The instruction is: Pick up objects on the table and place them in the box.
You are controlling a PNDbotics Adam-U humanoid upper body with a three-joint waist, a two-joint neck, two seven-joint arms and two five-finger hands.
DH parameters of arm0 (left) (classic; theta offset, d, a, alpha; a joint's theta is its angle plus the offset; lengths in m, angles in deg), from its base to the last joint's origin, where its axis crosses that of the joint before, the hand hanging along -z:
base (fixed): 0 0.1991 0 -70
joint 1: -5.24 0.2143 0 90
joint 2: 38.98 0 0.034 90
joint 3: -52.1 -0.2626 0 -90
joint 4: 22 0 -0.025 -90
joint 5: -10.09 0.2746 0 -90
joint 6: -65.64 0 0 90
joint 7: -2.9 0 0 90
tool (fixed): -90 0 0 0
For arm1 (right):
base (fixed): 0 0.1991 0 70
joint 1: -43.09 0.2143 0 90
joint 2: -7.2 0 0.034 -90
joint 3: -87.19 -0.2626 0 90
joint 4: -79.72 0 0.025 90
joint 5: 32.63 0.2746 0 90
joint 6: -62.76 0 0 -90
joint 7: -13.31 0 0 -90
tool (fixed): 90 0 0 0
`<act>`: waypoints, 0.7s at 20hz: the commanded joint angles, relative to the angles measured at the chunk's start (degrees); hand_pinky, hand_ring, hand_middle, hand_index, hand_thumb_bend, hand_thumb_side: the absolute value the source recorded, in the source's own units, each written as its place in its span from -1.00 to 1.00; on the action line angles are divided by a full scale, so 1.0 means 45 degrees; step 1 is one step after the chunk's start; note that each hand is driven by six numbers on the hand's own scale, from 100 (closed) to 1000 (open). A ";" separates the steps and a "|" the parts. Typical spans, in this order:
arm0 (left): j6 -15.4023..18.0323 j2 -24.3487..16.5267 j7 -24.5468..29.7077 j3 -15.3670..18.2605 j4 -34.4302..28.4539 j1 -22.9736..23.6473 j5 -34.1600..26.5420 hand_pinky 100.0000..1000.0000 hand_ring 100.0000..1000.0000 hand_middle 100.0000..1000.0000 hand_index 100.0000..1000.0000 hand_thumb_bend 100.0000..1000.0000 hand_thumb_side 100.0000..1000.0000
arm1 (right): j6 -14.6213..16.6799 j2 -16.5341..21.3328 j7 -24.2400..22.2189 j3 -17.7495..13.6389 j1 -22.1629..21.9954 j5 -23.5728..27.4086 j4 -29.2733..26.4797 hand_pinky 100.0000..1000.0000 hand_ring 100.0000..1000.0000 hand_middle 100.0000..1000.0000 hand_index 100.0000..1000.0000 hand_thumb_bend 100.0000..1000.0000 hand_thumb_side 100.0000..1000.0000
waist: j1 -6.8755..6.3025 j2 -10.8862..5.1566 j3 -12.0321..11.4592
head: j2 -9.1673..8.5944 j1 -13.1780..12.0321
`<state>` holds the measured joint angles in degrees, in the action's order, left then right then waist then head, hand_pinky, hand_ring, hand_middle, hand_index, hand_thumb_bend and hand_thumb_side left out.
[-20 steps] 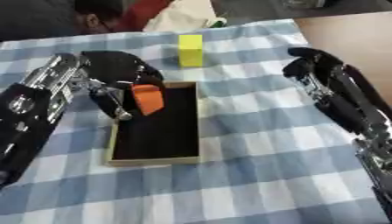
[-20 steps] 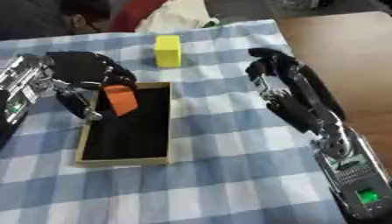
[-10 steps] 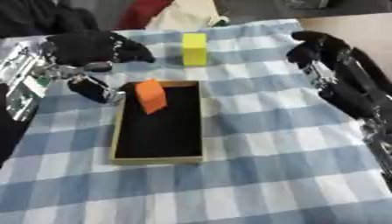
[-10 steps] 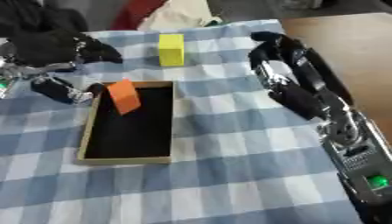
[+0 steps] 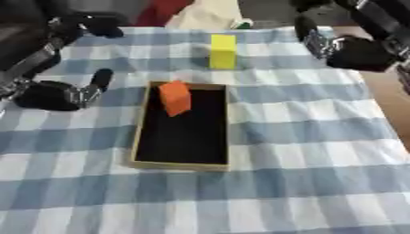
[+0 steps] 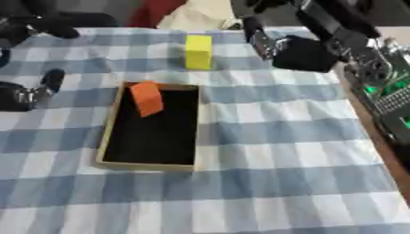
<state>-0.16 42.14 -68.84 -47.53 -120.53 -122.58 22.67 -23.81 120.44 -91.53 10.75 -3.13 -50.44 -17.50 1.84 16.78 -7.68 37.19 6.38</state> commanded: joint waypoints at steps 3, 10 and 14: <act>-0.0953 0.0908 0.0629 0.0717 -0.1400 0.0848 -0.1744 0.52 0.48 0.41 0.97 -1.00 0.12 | 0.1037 -0.0579 -0.0570 -0.0060 0.1095 -0.1362 0.2326 0.69 0.59 0.53 0.84 -1.00 0.26 | 0.0059 -0.0134 -0.0293 | -0.0253 0.0196; -0.1591 0.1760 0.1447 0.0684 -0.1815 0.1505 -0.2134 0.53 0.46 0.38 0.99 -1.00 0.20 | 0.1819 -0.1740 -0.0821 -0.0347 0.2248 -0.3608 0.5054 0.72 0.77 0.69 0.92 -0.50 0.18 | 0.0231 -0.0072 -0.0769 | -0.0428 0.0512; -0.1750 0.2028 0.1757 0.0596 -0.1852 0.1612 -0.2222 0.53 0.46 0.37 0.99 -1.00 0.22 | 0.2162 -0.2436 -0.1091 -0.0546 0.2912 -0.4984 0.6565 0.73 0.82 0.74 0.94 -0.43 0.15 | 0.0314 -0.0077 -0.0959 | -0.0537 0.0683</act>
<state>-7.85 51.42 -61.43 -45.10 -127.73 -114.90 13.06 -14.70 109.32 -96.16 9.32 8.59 -70.89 10.57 3.47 17.49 -12.07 35.63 9.06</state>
